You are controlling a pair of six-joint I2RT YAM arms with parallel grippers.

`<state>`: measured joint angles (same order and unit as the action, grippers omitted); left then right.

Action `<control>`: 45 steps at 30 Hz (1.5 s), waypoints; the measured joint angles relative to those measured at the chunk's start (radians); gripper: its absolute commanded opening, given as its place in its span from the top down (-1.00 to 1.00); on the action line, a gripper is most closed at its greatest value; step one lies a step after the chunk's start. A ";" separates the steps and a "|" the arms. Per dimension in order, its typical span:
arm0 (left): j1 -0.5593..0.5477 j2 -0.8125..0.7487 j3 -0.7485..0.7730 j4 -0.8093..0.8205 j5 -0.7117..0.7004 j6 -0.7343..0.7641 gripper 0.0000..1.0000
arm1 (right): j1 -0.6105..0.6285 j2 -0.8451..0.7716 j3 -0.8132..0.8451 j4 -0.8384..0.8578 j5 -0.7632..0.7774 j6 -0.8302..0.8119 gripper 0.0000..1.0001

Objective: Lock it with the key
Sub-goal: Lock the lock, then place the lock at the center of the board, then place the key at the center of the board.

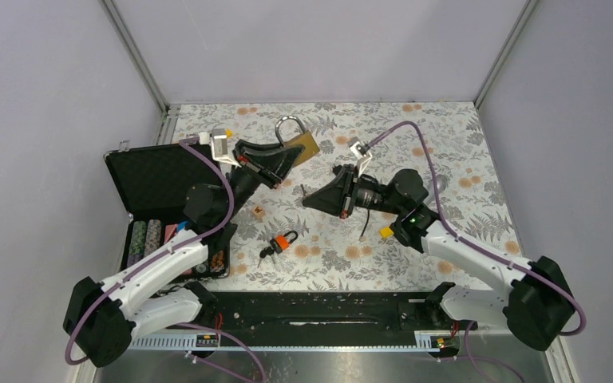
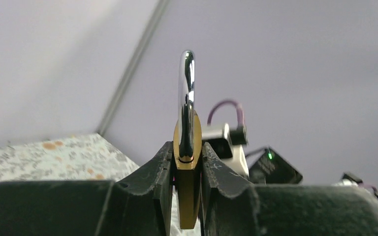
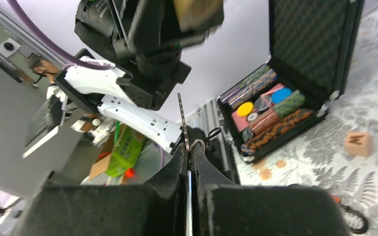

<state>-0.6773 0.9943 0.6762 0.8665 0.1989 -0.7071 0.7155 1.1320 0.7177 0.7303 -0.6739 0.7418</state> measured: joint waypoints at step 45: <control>0.367 0.797 0.221 -0.639 0.067 0.028 0.45 | -0.019 0.926 0.728 -0.748 0.710 -0.169 0.63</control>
<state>-0.3103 1.7912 0.8974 0.2272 0.2657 -0.6792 0.6964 2.0583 1.4460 -0.0177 0.0357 0.5728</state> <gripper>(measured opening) 0.211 0.130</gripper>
